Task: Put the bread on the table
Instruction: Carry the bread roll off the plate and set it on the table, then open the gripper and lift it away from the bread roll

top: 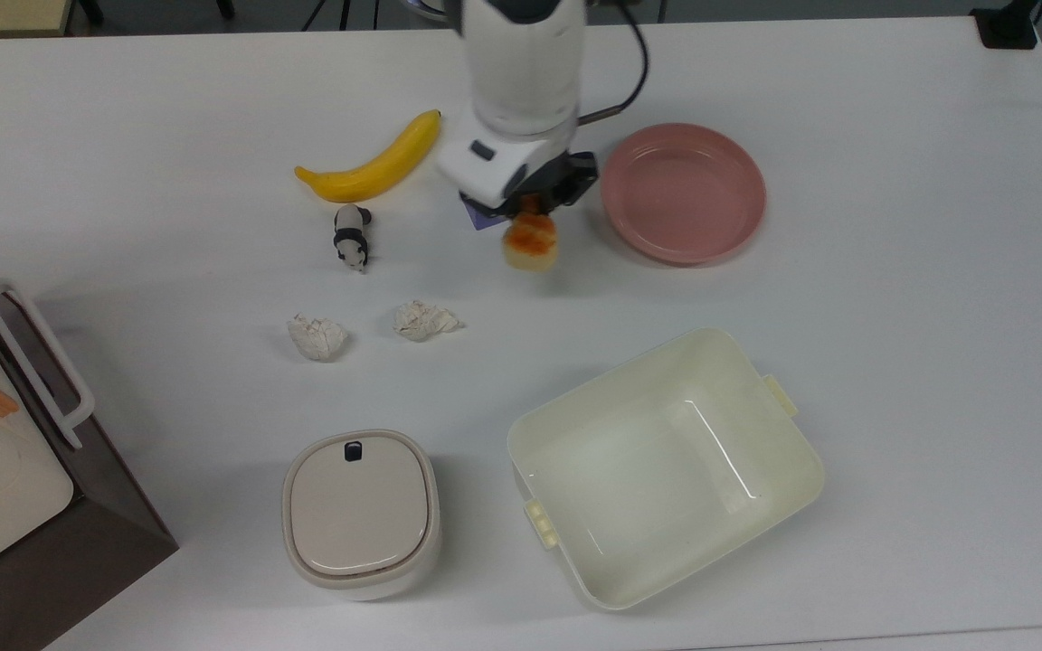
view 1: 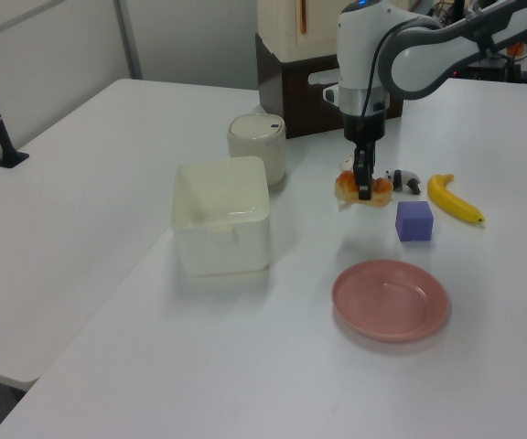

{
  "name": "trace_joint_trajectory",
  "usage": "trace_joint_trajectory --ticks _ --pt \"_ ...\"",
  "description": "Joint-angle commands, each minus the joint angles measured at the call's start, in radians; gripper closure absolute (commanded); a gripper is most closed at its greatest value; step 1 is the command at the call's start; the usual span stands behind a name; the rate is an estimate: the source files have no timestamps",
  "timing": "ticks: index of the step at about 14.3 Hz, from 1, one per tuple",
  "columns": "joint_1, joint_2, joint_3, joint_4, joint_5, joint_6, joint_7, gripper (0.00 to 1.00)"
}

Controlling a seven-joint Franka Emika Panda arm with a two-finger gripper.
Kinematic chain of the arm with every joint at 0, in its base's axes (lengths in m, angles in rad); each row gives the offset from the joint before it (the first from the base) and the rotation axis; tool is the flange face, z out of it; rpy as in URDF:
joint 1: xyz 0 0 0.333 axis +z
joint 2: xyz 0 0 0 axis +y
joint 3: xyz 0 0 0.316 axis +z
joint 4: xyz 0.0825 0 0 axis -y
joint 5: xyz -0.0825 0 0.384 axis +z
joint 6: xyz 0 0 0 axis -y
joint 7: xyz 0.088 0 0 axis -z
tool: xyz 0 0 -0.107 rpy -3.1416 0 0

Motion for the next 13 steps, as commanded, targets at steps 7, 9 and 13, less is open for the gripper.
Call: trace_joint_trajectory --ticks 7,9,13 --pt "-0.097 -0.007 0.001 0.011 -0.038 0.009 -0.009 0.00" --pt "-0.114 -0.050 0.001 0.011 -0.042 0.001 0.055 0.00" --pt "-0.142 -0.185 0.001 0.010 -0.155 -0.098 0.186 0.00"
